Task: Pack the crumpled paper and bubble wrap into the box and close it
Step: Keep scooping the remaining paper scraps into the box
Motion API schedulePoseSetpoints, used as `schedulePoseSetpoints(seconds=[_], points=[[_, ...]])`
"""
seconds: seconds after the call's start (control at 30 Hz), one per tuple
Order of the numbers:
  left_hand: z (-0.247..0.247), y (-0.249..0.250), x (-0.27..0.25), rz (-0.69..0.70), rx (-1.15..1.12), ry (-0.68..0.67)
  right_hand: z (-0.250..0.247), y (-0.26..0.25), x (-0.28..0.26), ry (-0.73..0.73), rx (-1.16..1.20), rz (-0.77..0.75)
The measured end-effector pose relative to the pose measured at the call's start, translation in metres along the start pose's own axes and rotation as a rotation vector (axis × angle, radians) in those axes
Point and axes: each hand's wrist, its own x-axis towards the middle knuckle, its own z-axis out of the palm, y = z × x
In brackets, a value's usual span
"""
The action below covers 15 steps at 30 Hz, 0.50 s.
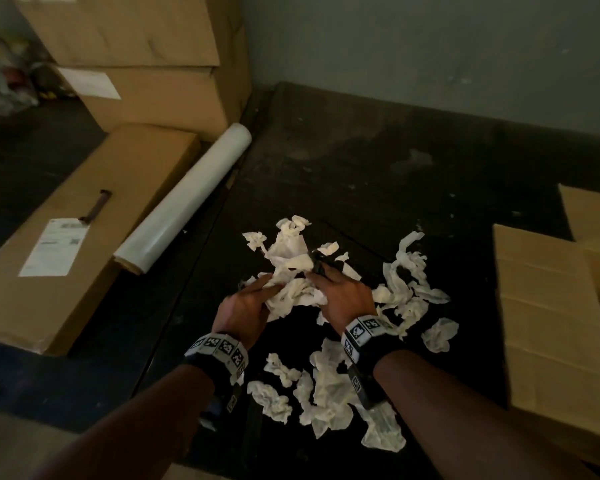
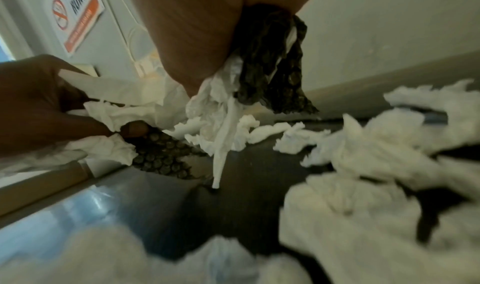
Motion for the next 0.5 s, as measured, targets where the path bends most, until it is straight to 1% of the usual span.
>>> schedulePoseSetpoints(seconds=[0.1, 0.17, 0.27, 0.43, 0.5], points=[[-0.025, 0.008, -0.012, 0.048, -0.004, 0.083, -0.029, -0.007, -0.006, 0.014, -0.035, -0.033], [-0.041, 0.011, -0.014, 0.074, -0.001, 0.134, -0.045, -0.010, -0.008, 0.057, -0.047, -0.051], [-0.070, 0.025, -0.017, 0.125, 0.020, 0.193, -0.073, -0.014, -0.014, 0.188, -0.068, -0.127], [-0.117, 0.069, -0.016, 0.261, -0.004, 0.318, -0.135, -0.012, -0.030, 0.317, -0.174, -0.189], [-0.129, 0.092, -0.013, 0.319, -0.002, 0.340, -0.162, -0.005, -0.042, 0.335, -0.218, -0.182]])
